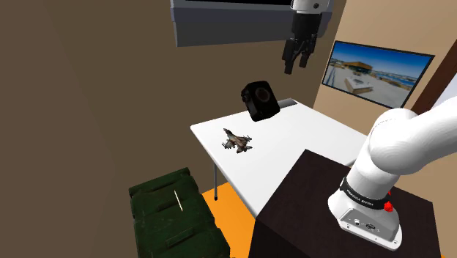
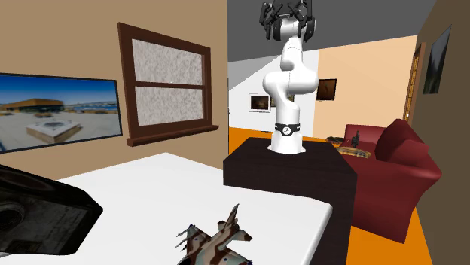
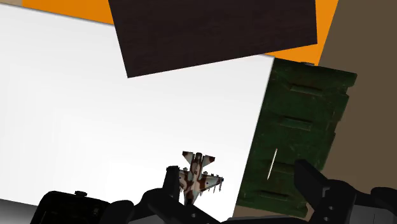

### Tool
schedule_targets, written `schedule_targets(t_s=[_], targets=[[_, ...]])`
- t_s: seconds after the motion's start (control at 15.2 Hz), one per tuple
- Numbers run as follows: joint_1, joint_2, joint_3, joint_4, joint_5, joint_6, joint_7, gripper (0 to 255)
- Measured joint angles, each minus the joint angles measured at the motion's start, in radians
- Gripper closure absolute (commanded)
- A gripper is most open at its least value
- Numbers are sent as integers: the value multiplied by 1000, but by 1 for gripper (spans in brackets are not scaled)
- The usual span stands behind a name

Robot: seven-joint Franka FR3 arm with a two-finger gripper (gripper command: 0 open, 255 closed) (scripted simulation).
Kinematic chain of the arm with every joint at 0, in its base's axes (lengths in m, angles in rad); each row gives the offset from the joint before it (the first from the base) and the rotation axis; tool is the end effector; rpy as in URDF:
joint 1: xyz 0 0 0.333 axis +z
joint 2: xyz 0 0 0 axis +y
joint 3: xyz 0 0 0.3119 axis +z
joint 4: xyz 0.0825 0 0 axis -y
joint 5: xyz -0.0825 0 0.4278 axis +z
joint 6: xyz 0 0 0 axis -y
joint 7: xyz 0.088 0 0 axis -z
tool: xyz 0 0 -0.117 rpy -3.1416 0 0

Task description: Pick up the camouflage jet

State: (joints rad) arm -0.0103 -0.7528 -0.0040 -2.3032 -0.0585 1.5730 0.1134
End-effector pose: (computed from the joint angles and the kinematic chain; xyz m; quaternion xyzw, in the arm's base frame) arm 0.3635 -0.0123 0.5934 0.9975 -0.0635 0.0127 0.0273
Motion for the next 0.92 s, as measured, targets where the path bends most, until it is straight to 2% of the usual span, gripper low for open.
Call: schedule_targets(t_s=[0.2, 0.59, 0.92], targets=[[-4, 23, -7, -13, -5, 33, -4, 0], [-14, 164, -21, -73, -16, 227, 7, 0], [-27, 323, -40, -71, -28, 379, 5, 0]])
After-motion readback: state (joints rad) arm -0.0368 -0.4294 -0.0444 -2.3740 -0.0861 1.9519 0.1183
